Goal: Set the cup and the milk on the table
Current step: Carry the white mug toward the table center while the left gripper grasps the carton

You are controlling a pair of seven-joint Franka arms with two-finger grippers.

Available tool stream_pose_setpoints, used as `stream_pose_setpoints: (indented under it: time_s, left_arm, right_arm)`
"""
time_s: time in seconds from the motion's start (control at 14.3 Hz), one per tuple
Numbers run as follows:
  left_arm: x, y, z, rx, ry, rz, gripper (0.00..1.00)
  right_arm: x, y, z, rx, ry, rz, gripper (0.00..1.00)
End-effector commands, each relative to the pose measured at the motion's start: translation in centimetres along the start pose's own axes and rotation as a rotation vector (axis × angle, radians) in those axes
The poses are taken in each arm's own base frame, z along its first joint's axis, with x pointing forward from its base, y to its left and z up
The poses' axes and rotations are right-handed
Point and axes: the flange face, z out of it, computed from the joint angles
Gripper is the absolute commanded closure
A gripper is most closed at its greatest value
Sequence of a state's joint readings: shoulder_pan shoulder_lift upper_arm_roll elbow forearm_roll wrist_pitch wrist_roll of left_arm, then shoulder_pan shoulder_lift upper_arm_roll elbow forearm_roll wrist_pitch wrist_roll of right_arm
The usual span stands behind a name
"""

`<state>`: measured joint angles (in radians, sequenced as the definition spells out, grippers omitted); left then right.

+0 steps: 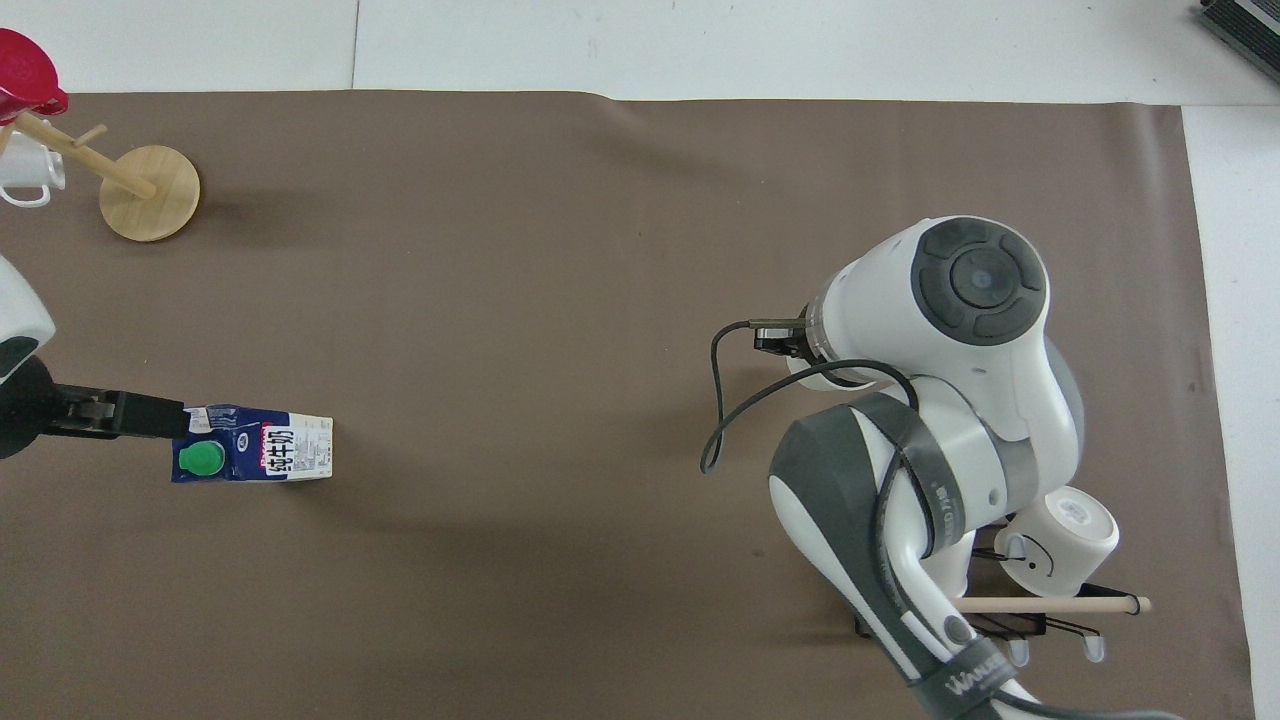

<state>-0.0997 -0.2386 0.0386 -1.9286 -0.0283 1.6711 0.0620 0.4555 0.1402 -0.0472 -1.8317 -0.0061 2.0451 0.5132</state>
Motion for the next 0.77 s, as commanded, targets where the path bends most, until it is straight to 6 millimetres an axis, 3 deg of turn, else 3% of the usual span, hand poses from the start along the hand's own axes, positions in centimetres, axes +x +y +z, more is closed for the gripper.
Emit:
stream_pose_setpoints:
  time_s: [0.0,0.14,0.49,0.7]
  left_arm:
    - [-3.6,0.3,1.1,-0.011,0.087,0.017,0.00]
    - [-4.7,0.3,1.6,-0.009,0.130,0.017,0.00]
    - [-4.9,0.1,2.0,-0.009,0.163,-0.012,0.00]
    - [-4.8,-0.3,2.4,-0.010,0.165,-0.042,0.00]
  right_arm:
    - [-0.7,-3.4,0.9,0.022,0.000,0.030,1.00]
    - [-1.8,-5.9,2.3,0.032,-0.005,0.027,1.00]
    - [-4.0,-11.3,6.3,0.053,0.021,0.017,1.00]
    - [-5.0,-13.0,9.0,0.042,0.011,-0.002,1.00]
